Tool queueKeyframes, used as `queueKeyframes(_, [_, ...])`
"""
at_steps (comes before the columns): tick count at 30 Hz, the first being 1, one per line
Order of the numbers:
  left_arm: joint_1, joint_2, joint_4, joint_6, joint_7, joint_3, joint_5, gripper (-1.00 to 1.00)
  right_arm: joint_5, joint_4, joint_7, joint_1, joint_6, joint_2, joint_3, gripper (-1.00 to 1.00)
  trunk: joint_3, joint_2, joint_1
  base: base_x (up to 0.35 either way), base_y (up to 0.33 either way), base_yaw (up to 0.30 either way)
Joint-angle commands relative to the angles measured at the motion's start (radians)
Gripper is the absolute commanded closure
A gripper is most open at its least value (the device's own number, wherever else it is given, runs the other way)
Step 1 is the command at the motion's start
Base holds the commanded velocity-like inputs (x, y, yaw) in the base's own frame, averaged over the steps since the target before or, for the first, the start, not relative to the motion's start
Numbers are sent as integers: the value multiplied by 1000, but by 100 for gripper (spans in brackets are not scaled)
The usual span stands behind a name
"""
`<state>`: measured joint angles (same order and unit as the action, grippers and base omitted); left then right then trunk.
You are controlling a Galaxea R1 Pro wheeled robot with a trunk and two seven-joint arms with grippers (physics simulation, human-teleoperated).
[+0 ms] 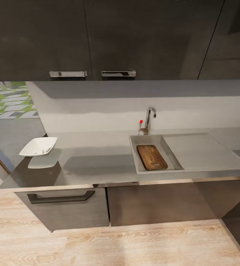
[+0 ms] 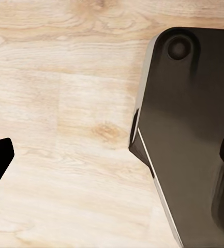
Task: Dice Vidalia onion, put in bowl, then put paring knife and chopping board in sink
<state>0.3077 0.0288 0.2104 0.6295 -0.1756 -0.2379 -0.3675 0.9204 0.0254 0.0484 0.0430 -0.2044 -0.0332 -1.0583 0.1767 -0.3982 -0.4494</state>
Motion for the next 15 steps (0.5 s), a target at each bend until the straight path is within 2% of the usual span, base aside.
queueKeyframes(1, [0, 1, 2, 1, -6, -9, -6, -100, 6, 3, 5, 0, -1, 0, -9, -100, 2, -2, -1, 0, 0, 0])
queueKeyframes(10, [0, 9, -34, 2, 0, -11, -5, -100, 5, 20, 4, 0, -44, 0, -11, -100, 2, -2, -1, 0, 0, 0])
queueKeyframes(15, [0, 27, -50, 2, 0, -11, -4, -100, 5, 21, 4, 0, -48, -1, -11, -100, 2, -2, -1, 0, 0, 0])
